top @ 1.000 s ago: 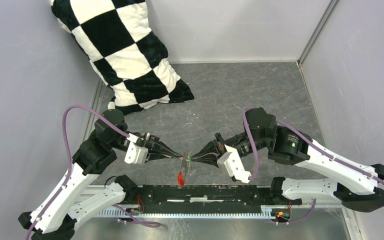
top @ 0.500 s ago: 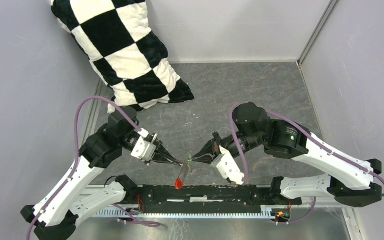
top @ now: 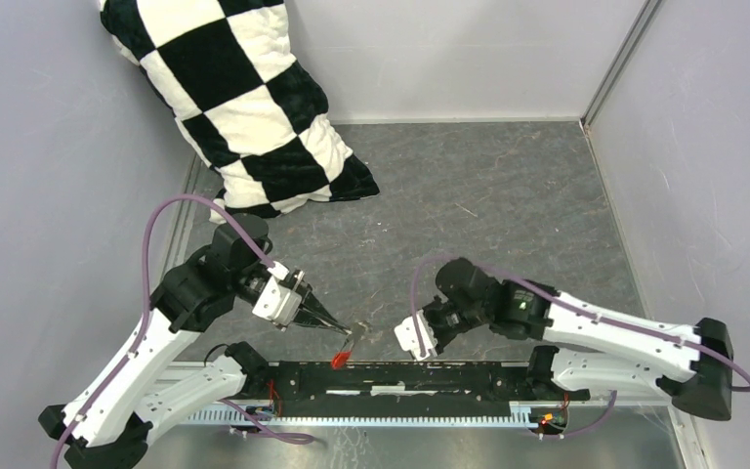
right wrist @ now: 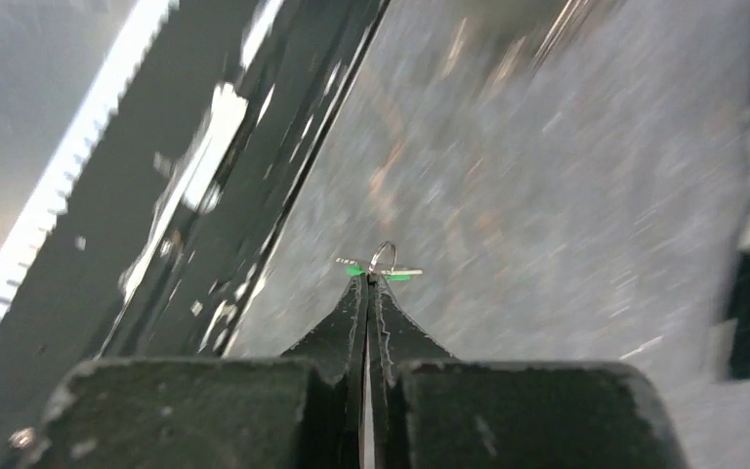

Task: Put the keys on the keyring
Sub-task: Adjust the key at the center of the board.

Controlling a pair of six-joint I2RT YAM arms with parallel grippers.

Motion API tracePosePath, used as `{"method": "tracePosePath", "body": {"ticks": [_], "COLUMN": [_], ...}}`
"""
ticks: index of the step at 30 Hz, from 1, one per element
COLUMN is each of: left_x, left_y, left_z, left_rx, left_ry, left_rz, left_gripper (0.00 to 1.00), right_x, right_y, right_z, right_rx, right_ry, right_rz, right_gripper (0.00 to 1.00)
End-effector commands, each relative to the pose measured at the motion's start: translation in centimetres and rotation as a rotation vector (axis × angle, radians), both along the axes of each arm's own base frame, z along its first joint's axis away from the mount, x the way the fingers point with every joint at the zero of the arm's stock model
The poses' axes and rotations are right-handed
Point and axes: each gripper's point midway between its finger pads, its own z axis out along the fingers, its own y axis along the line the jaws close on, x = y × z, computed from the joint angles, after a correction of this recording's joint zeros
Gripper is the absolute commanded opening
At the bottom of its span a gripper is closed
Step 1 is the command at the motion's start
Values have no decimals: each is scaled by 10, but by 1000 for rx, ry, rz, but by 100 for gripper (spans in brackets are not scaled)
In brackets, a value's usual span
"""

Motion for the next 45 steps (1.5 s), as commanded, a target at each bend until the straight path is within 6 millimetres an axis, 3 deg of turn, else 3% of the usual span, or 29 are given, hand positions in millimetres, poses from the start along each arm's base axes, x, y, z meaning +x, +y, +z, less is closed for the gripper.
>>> {"method": "tracePosePath", "body": {"ticks": [1, 4, 6, 10, 17, 22, 29, 32, 33, 35, 36, 39, 41, 43, 44, 45], "left_x": [-7, -10, -12, -13, -14, -13, -15, -15, -15, -14, -13, -11, -9, -7, -6, -5], "left_y": [8, 11, 14, 16, 15, 14, 15, 15, 15, 15, 15, 15, 14, 13, 13, 12], "left_z": [-3, -5, -6, -6, -5, -6, -1, -1, 0, 2, 3, 6, 7, 9, 10, 12], "left_rx": [1, 11, 17, 17, 9, 2, -7, -8, -8, -11, -11, -14, -13, -14, -16, -17], "left_ry": [-58, -58, -65, -67, -65, -63, -67, -71, -73, -81, -84, -100, -107, -110, -111, -112], "left_rz": [-23, -16, -6, -2, -8, -7, -7, -4, -2, 1, 3, 16, 26, 32, 34, 39], "left_gripper": [2, 2, 2, 2, 2, 2, 2, 2, 2, 2, 2, 2, 2, 2, 2, 2], "right_x": [24, 28, 25, 13, 35, 62, 72, 75, 77, 86, 90, 113, 127, 161, 173, 172], "right_y": [1, 1, 5, 19, 23, 31, 27, 25, 25, 29, 30, 23, 19, 4, -4, -4], "right_z": [-47, -82, -94, -102, -130, -140, -150, -148, -146, -135, -129, -110, -75, -43, -40, -42], "right_rx": [64, 69, 76, 81, -26, -44, -71, -64, -60, -22, -1, 85, 258, 463, 473, 433], "right_ry": [57, 142, 207, 345, 453, 429, 404, 378, 369, 342, 329, 259, 286, 375, 377, 349], "right_rz": [-171, -179, -143, -18, -1, -80, -152, -165, -177, -216, -243, -407, -480, -749, -849, -827], "right_gripper": [1, 1, 1, 1, 1, 15, 33, 46, 58, 70, 97, 98, 98, 98, 98, 98]}}
